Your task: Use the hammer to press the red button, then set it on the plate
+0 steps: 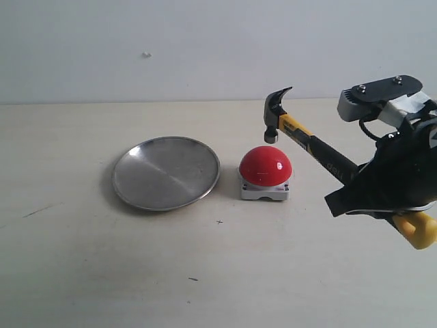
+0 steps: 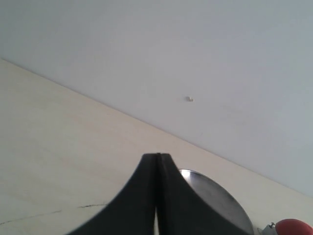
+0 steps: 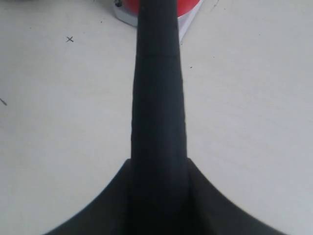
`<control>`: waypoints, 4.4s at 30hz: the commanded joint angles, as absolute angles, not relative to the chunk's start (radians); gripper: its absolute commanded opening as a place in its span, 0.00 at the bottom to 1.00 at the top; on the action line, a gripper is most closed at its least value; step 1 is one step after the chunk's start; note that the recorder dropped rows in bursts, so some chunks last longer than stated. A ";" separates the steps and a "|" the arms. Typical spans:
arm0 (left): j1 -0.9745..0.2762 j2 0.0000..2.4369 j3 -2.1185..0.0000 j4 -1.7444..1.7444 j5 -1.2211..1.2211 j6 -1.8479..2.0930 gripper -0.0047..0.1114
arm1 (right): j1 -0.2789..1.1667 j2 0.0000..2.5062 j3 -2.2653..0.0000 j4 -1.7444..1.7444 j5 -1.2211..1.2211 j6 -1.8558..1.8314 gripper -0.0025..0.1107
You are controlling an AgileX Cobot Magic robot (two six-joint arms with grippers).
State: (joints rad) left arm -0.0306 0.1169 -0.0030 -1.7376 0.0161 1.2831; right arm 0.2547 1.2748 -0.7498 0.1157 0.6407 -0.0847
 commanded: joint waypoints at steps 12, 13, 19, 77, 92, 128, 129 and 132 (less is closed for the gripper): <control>-0.030 0.114 0.000 -1.744 0.015 1.282 0.04 | 0.256 1.314 -0.849 0.055 0.595 -0.050 0.02; -0.030 0.114 0.000 -1.744 0.015 1.282 0.04 | 0.256 1.314 -0.860 0.051 0.604 -0.050 0.02; -0.030 0.114 0.000 -1.744 0.015 1.282 0.04 | 0.256 1.314 -0.893 0.058 0.631 -0.050 0.02; -0.030 0.114 0.000 -1.744 0.015 1.283 0.04 | 0.256 1.370 -0.803 1.569 0.448 -1.130 0.02; -0.030 0.114 0.000 -1.744 0.015 1.283 0.04 | 0.373 1.473 -0.784 1.744 0.292 -1.405 0.02; -0.030 0.114 0.000 -1.744 0.015 1.283 0.04 | 0.372 1.274 -0.653 1.744 0.243 -1.509 0.02; -0.030 0.114 0.000 -1.744 0.015 1.283 0.04 | 0.372 1.276 -0.672 1.744 0.296 -1.494 0.02; -0.030 0.114 0.000 -1.744 0.015 1.283 0.04 | 0.372 1.332 -0.702 1.744 0.413 -1.470 0.02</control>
State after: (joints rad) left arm -0.0306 0.1169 -0.0030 -1.7376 0.0161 1.2831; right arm 0.3707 1.3051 -0.6691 1.7469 0.3025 -1.4701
